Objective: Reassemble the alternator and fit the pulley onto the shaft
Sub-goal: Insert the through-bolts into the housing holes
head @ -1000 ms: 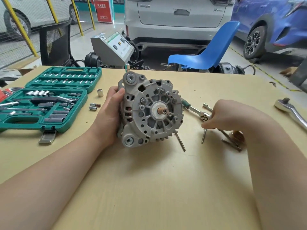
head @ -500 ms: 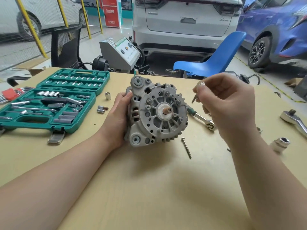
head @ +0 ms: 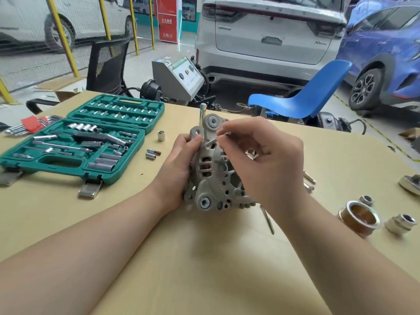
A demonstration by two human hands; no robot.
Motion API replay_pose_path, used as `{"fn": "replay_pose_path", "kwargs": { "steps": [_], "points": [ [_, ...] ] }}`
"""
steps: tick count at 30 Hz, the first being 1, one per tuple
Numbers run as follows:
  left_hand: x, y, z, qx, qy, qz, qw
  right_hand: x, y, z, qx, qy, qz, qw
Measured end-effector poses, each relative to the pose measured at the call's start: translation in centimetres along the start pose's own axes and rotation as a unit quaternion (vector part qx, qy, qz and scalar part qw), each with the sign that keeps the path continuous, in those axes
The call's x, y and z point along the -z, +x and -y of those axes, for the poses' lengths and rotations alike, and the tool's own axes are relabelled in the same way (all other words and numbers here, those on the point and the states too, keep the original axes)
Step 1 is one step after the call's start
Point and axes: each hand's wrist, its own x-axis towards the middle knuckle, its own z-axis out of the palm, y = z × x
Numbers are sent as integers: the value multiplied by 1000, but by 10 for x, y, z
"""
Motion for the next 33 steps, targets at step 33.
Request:
{"fn": "replay_pose_path", "kwargs": {
  "steps": [33],
  "points": [
    [-1, -5, -4, 17, 1, 34, 999, 2, -14, 3, 23, -126, 46, 991]
  ]
}}
